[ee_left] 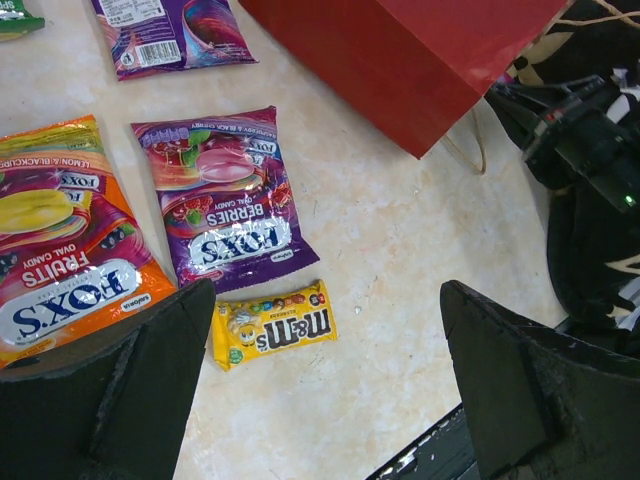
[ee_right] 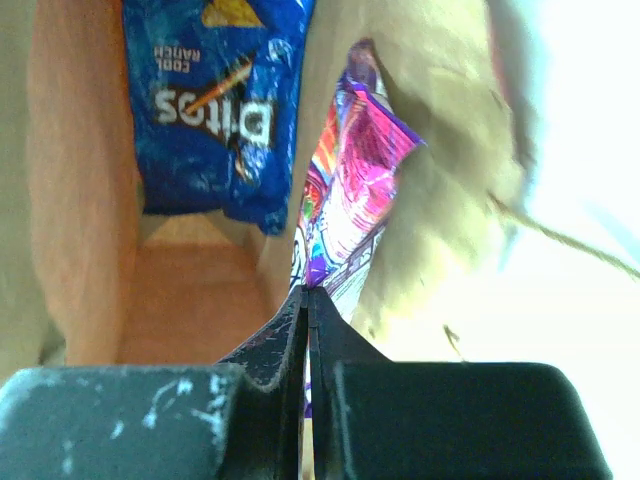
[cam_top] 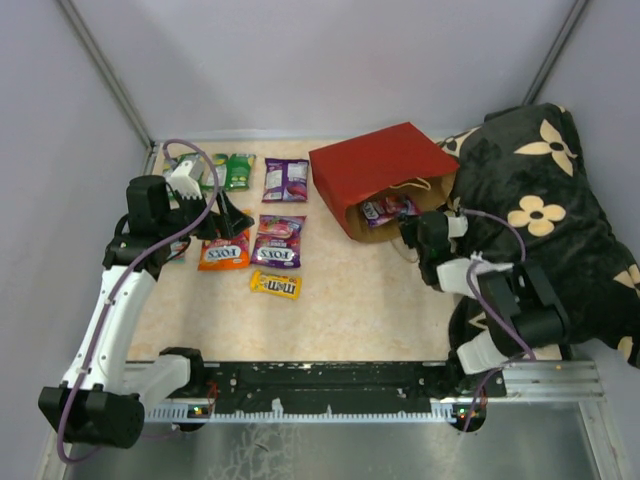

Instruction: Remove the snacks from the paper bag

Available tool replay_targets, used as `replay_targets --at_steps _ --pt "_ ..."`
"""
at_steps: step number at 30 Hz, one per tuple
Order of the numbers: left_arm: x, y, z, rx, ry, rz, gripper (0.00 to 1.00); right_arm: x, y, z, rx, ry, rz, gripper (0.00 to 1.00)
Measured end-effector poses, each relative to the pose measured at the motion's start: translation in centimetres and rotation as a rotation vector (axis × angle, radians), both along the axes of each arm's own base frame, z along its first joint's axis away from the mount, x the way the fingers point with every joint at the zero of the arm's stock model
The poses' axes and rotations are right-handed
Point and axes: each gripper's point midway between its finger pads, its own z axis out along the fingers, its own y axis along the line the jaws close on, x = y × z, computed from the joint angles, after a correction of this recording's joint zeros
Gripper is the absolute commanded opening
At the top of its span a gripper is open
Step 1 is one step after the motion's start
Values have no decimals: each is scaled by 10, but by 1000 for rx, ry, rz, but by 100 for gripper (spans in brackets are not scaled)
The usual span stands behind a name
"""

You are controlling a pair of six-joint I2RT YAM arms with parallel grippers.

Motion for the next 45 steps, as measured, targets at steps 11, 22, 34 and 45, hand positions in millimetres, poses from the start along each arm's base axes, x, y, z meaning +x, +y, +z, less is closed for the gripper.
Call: replay_targets --at_steps 11,22,34,45 --pt "-4 1 6 0 -22 6 100 -116 -23 42 -76 -67 79 0" --pt "-3 1 7 -4 -25 9 100 -193 -4 22 -256 14 415 0" --pt "0 0 3 -13 -8 14 100 -253 112 39 -427 61 964 0" --pt "3 0 -6 -10 12 14 100 -257 95 25 -512 108 923 90"
